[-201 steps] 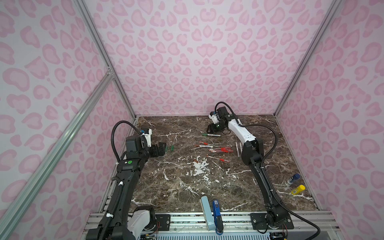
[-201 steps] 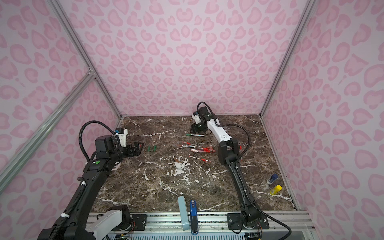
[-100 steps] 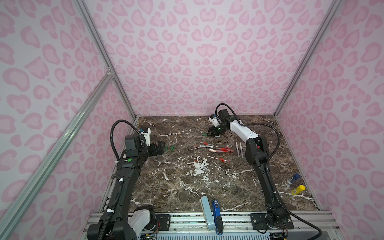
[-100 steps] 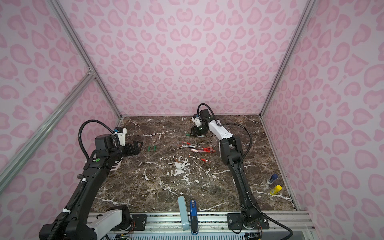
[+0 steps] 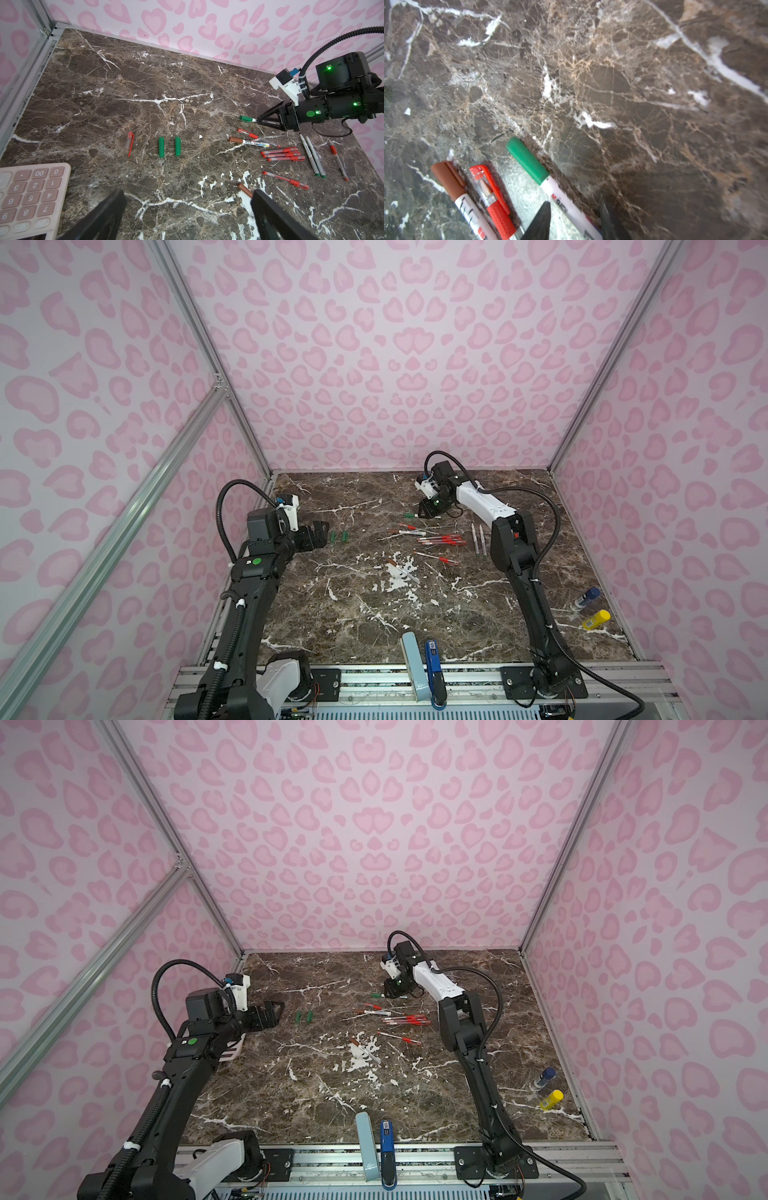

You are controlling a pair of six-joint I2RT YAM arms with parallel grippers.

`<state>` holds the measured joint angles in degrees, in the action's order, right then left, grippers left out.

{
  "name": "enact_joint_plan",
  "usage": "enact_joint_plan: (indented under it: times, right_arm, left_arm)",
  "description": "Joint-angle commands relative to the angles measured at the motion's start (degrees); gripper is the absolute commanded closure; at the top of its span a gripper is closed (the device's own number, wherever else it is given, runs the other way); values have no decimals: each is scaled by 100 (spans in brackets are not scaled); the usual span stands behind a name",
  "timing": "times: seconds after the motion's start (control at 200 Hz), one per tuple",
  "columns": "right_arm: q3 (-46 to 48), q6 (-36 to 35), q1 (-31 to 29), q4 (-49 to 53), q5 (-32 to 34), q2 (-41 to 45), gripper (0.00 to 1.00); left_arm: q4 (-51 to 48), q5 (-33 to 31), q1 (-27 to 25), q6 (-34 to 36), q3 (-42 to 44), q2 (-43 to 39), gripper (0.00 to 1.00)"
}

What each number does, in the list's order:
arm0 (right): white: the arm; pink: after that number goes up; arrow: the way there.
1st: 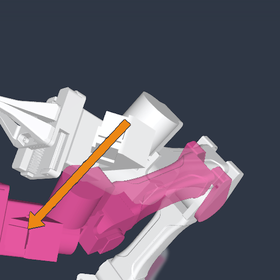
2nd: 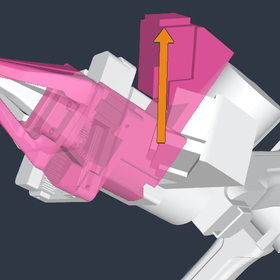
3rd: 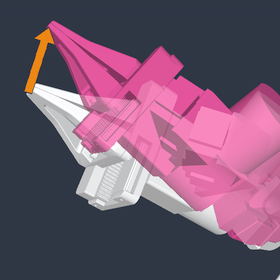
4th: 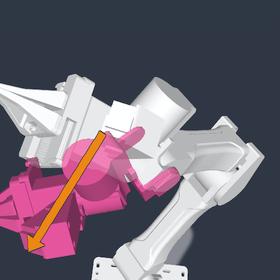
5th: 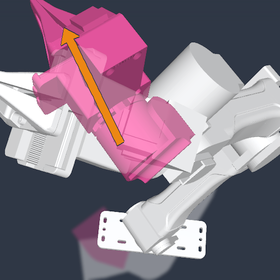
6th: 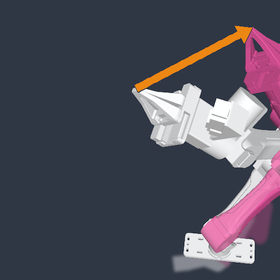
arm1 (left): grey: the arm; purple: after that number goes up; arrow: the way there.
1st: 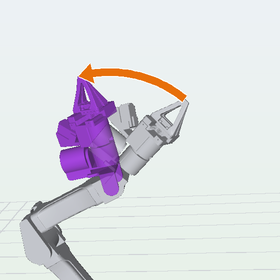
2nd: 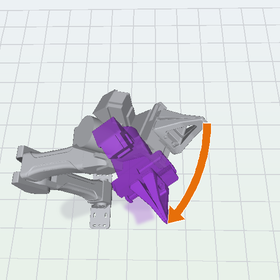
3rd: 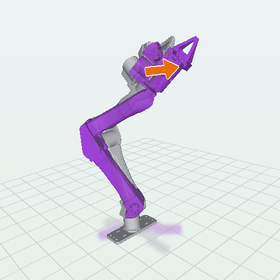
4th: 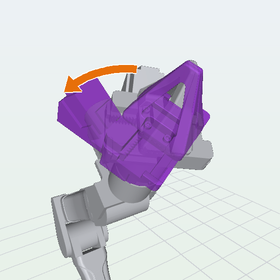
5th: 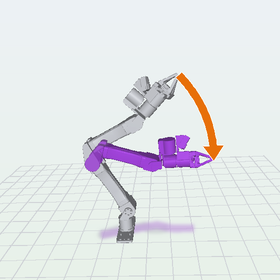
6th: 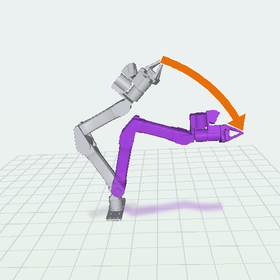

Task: Open the pen caps
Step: 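Move the right gripper to a green-capped white marker and grasp its barrel, then lift the green-capped marker upright with the right gripper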

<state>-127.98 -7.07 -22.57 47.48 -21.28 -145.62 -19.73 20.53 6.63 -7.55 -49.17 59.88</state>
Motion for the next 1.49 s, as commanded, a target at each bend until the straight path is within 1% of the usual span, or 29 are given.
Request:
enact_joint_plan:
  times: [0.0, 0.17, 0.225, 0.26, 0.305, 0.36, 0.445, 0.615, 0.715, 0.78, 0.915, 1.01, 1.08, 1.175, 1.235, 1.3, 1.42, 1.49]
  right_arm:
    - [188, -258, -80, 972, 624, -84, 56]
    - [120, -199, -128, 1128, 860, -142, 62]
    - [55, -149, -117, 1143, 962, -191, 67]
    - [-46, -138, -116, 1230, 1019, -238, 72]
    - [-158, -121, -123, 1344, 1060, -281, 76]
    - [-97, -126, -133, 1325, 1091, -260, 76]
    - [110, -131, -130, 1176, 1262, -177, 77]
    - [108, 8, -127, 1372, 1610, -147, 80]
    - [67, 76, -91, 1385, 1796, -73, 84]
    - [28, 140, -56, 1400, 1770, 33, 86]
    - [285, 225, -30, 1022, 1707, 459, 88]
    - [325, 397, 30, 981, 1544, 702, 89]
    - [562, 485, 42, 771, 1410, 1033, 89]
    - [901, 605, 55, 546, 1330, 1413, 89]
    - [1101, 716, 50, 486, 1219, 1808, 89]
    - [1587, 847, 2, 198, 1058, 2268, 89]
    - [2698, 1245, -109, -585, 803, 3162, 89]
    - [3167, 1514, -211, -879, 679, 3560, 90]
  left_arm:
    - [177, 85, 5, -10, 23, -74, 2]
    - [97, 5, 44, -20, -51, -77, 2]
    - [157, 87, 45, -44, -7, -105, 2]
    - [150, 129, 40, -34, -3, -91, 2]
    - [105, 99, 49, -22, -32, -68, 2]
    - [74, 19, 57, -20, -66, -54, 2]
    - [153, 63, 57, -31, -15, -94, 2]
    - [98, 45, 93, -58, -84, -44, 2]
    - [172, 147, 93, -63, -32, -55, 2]
    - [113, 108, 101, -54, -62, -30, 2]
    - [155, 108, 101, -46, -18, -106, 2]
    - [117, 99, 101, -27, -27, -95, 2]
    - [97, 56, 103, -29, -66, -114, 2]
    - [177, 158, 101, -45, 10, -152, 2]
    - [132, 155, 110, -41, -23, -123, 2]
    - [100, 159, 110, -77, -82, -123, 2]
    - [170, 466, 110, -157, -57, -155, 2]
    - [80, 498, 110, -194, -146, -113, 2]
